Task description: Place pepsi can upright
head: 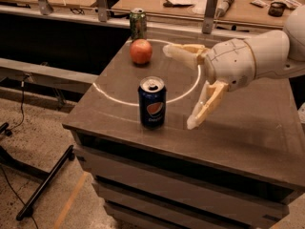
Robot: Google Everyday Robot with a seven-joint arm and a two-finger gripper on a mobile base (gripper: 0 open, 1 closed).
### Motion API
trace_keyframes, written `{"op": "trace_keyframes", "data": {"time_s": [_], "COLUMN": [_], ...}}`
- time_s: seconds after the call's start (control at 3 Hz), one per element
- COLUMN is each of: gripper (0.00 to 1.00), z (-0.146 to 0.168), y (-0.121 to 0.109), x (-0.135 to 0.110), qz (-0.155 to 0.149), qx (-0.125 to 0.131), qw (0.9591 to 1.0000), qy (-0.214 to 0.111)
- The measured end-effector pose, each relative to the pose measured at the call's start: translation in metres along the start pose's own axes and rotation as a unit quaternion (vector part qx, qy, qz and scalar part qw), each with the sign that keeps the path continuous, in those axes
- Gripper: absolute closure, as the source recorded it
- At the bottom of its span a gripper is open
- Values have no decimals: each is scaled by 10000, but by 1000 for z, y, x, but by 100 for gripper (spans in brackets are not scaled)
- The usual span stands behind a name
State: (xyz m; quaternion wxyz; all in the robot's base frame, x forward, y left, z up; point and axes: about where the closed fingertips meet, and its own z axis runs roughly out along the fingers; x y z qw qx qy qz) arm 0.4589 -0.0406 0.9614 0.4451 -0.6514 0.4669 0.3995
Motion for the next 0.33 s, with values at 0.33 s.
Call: {"op": "trace_keyframes", "data": {"time_s": [0.33], "gripper": [0], "z": [0], "y": [0], "x": [0], "qz": [0], "qx": [0], "qw": [10000], "qy": [0]}}
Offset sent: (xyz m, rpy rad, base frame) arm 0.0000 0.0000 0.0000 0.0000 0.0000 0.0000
